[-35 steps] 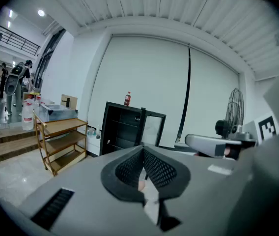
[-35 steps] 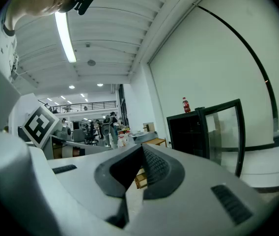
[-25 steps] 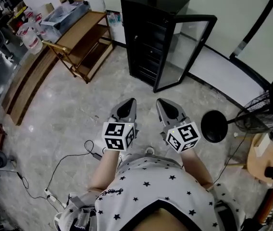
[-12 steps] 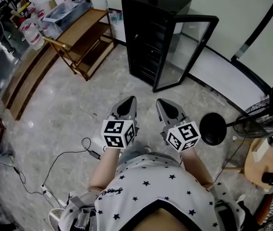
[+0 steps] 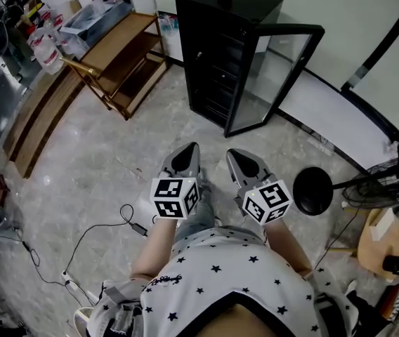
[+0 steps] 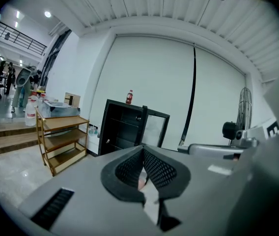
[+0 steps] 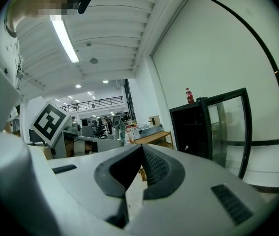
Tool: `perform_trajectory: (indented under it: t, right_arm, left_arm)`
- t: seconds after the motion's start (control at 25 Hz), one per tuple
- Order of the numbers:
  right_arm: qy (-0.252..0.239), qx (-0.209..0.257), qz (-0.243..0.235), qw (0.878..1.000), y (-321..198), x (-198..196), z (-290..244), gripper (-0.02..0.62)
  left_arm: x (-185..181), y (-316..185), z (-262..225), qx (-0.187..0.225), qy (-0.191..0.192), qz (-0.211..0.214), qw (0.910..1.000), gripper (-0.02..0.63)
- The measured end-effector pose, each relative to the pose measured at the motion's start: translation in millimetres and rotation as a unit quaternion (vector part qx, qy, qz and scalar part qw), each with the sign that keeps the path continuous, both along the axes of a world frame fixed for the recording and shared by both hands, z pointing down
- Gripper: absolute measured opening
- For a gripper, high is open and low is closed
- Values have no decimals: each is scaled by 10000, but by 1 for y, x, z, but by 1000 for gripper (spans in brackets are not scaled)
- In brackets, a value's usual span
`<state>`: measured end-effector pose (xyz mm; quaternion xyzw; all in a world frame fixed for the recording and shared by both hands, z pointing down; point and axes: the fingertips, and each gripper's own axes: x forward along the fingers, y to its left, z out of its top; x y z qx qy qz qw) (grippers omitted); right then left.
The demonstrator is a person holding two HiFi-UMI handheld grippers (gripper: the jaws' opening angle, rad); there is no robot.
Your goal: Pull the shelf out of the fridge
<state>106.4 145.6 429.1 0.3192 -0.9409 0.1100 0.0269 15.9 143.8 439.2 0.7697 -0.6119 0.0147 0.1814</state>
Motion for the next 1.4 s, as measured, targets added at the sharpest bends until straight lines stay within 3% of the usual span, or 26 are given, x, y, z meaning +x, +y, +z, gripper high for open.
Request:
perform_trajectory:
  t: [0.4, 1.4]
  right_arm:
    - [89, -1, 36, 10000, -89, -28, -1, -6]
    - [177, 221, 555, 9981, -297, -109, -11, -6]
  left_arm:
    - [-26, -90, 7, 5, 37, 36, 10000, 11]
    - [-99, -309, 15, -94, -20, 760, 9971, 11]
